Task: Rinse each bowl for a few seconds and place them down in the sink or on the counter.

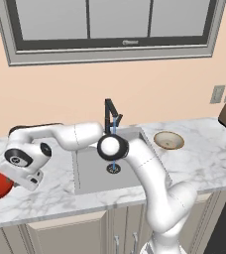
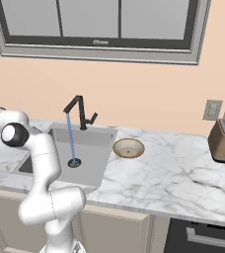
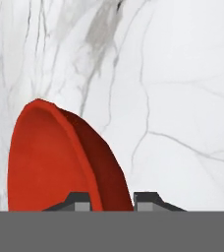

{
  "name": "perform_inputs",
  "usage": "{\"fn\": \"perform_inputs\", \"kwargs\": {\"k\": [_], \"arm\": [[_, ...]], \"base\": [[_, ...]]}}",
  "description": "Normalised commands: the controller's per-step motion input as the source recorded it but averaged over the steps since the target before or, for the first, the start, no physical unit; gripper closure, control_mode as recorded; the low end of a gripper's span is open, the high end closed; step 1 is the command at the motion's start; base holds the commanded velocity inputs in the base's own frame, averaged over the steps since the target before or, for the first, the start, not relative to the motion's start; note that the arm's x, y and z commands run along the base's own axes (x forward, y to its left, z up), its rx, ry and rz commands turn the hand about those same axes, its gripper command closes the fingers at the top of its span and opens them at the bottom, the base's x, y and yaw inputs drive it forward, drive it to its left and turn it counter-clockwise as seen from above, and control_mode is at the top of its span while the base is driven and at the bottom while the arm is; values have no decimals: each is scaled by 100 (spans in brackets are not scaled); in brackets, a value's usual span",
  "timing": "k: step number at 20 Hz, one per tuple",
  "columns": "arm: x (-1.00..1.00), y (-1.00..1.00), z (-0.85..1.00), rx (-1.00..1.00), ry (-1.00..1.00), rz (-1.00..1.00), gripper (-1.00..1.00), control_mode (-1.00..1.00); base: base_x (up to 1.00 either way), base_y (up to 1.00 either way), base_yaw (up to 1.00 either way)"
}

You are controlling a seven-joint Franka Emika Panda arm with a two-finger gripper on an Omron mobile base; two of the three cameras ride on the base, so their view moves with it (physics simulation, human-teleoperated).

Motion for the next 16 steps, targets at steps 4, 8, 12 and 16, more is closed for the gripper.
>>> {"fn": "perform_inputs", "kwargs": {"k": [4,8,12,16], "arm": [[7,-3,18,-9,2,-20,100,-100],[7,-2,18,-10,1,-21,100,-100],[6,0,18,-10,0,-21,100,-100],[4,-3,22,-12,0,-19,100,-100]], "base": [[0,0,0],[0,0,0],[0,0,0],[0,0,0]]}}
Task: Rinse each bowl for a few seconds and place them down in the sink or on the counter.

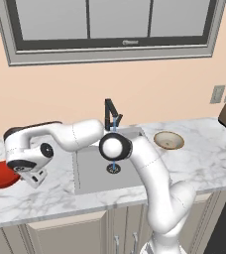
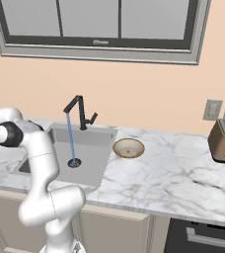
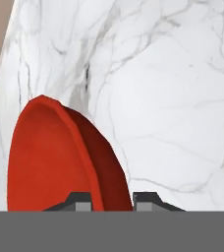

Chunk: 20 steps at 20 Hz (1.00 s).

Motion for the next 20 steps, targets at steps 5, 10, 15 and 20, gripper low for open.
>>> {"fn": "perform_inputs", "kwargs": {"k": [5,10,15,20], "arm": [[3,0,22,-11,0,-20,100,-100],[0,-5,35,-7,0,-17,100,-100],[-1,-12,54,-2,0,-13,100,-100],[0,-12,48,-5,0,-14,100,-100]], "base": [[0,0,0],[0,0,0],[0,0,0],[0,0,0]]}}
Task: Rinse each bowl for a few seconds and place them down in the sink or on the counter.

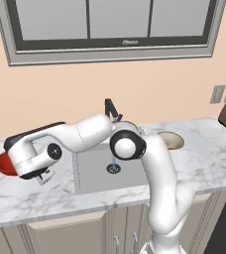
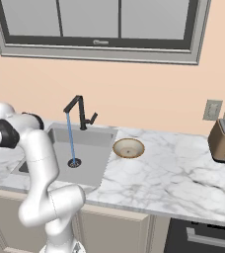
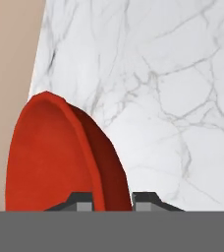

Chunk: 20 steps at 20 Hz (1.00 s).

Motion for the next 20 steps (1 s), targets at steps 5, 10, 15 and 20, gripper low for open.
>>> {"fn": "perform_inputs", "kwargs": {"k": [5,10,15,20], "arm": [[0,-8,39,-5,0,-17,100,-100],[2,-2,27,-8,0,-19,100,-100],[2,-1,24,-10,0,-19,100,-100],[-8,-10,26,-7,-1,-15,100,-100]], "base": [[0,0,0],[0,0,0],[0,0,0],[0,0,0]]}}
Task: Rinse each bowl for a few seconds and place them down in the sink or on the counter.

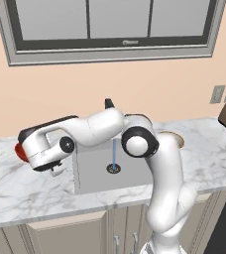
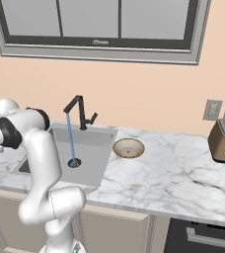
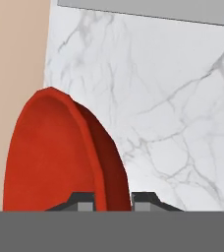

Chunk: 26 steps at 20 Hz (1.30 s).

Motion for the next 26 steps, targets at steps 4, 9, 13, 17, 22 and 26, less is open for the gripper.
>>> {"fn": "perform_inputs", "kwargs": {"k": [4,9,13,17,22,26], "arm": [[-23,-20,28,-7,-3,-9,100,-100],[-31,-23,22,-8,-3,-6,100,-100],[-25,-19,18,-9,0,-7,100,-100],[-15,-19,18,-9,2,-8,100,-100],[-9,-27,26,-8,4,-9,100,-100],[-6,-32,25,-3,5,-9,100,-100]], "base": [[0,0,0],[0,0,0],[0,0,0],[0,0,0],[0,0,0],[0,0,0]]}}
